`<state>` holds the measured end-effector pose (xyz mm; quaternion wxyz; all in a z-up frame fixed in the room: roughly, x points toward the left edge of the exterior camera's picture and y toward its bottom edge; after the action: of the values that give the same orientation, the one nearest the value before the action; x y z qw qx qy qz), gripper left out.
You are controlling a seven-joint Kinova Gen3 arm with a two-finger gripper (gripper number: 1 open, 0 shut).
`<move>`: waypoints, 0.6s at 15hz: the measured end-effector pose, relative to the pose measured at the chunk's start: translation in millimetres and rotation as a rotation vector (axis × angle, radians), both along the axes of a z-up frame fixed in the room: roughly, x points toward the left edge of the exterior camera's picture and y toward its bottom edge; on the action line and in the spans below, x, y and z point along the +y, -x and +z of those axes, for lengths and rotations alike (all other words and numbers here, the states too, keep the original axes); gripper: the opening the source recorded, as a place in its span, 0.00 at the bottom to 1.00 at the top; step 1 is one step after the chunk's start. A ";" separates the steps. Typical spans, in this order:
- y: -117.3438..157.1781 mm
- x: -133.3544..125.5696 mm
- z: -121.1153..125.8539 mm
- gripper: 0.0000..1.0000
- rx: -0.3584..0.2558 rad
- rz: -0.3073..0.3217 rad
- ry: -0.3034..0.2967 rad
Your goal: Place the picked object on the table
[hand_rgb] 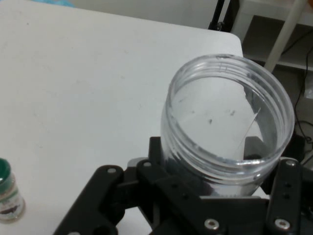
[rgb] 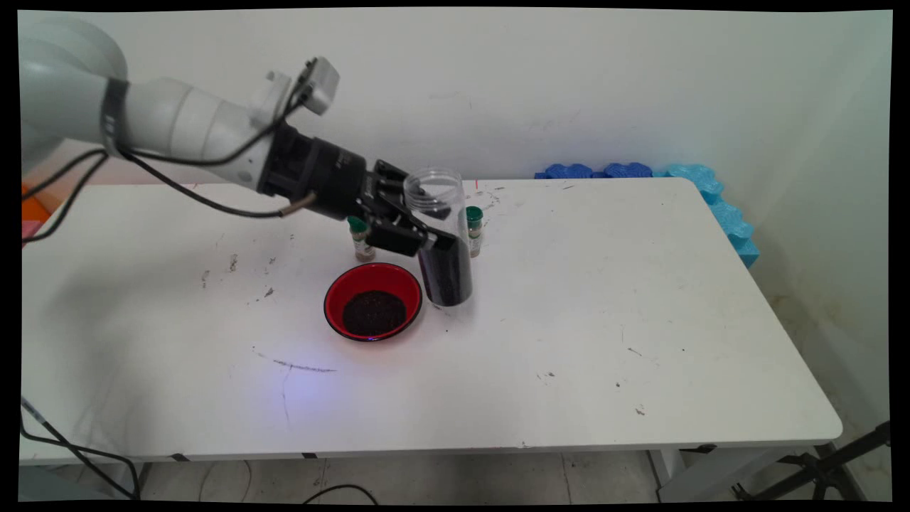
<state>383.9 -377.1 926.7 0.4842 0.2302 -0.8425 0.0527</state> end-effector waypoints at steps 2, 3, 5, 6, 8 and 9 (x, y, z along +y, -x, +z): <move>9.2 0.7 -14.6 0.00 -0.004 0.005 -0.004; 12.2 0.8 -19.3 0.00 -0.005 0.006 -0.006; 20.0 0.8 -31.4 0.00 -0.009 0.009 -0.009; 24.4 0.6 -38.4 0.00 -0.012 0.011 -0.011; 34.3 -0.6 -54.2 0.00 -0.019 0.015 -0.014; 38.2 -1.2 -60.5 0.00 -0.022 0.017 -0.014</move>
<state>345.8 -378.3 866.2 0.4727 0.2403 -0.8462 0.0534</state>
